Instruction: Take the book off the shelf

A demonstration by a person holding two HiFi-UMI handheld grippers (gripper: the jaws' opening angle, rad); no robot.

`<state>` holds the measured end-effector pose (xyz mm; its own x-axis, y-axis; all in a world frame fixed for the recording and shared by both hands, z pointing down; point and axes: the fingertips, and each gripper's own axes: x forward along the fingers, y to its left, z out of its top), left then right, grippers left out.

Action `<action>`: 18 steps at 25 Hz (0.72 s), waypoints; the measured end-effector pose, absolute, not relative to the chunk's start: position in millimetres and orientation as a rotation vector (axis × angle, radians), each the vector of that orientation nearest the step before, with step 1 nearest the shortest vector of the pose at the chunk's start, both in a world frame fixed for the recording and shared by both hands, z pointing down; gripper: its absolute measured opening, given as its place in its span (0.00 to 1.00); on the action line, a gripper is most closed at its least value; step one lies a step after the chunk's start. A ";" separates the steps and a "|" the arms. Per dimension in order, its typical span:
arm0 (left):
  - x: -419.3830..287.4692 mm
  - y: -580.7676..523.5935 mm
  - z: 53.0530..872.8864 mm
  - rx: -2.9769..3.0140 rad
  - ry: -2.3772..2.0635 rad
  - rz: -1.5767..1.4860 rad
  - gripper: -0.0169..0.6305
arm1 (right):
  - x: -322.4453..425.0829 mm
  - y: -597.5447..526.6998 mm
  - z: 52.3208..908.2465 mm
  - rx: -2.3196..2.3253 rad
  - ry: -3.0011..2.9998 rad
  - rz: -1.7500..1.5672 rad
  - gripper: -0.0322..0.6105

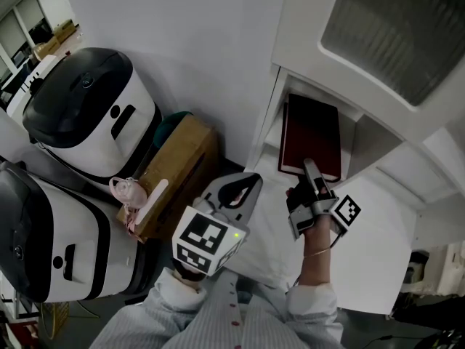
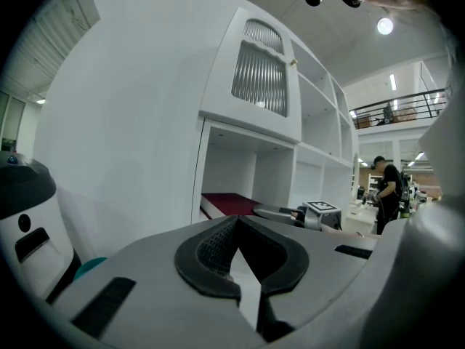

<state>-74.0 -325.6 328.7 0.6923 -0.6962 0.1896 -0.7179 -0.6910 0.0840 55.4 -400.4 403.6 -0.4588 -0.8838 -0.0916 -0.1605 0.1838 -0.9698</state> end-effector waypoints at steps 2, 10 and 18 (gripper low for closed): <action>-74.7 -327.6 329.3 2.745 -1.160 0.217 0.04 | 55.3 -404.0 406.0 -0.985 1.751 -1.333 0.52; -74.6 -333.8 330.0 2.744 -1.164 0.222 0.04 | 53.4 -411.2 403.1 -0.997 1.783 -1.317 0.52; -74.9 -332.6 326.4 2.752 -1.170 0.218 0.04 | 55.5 -410.4 401.1 -0.991 1.703 -1.340 0.43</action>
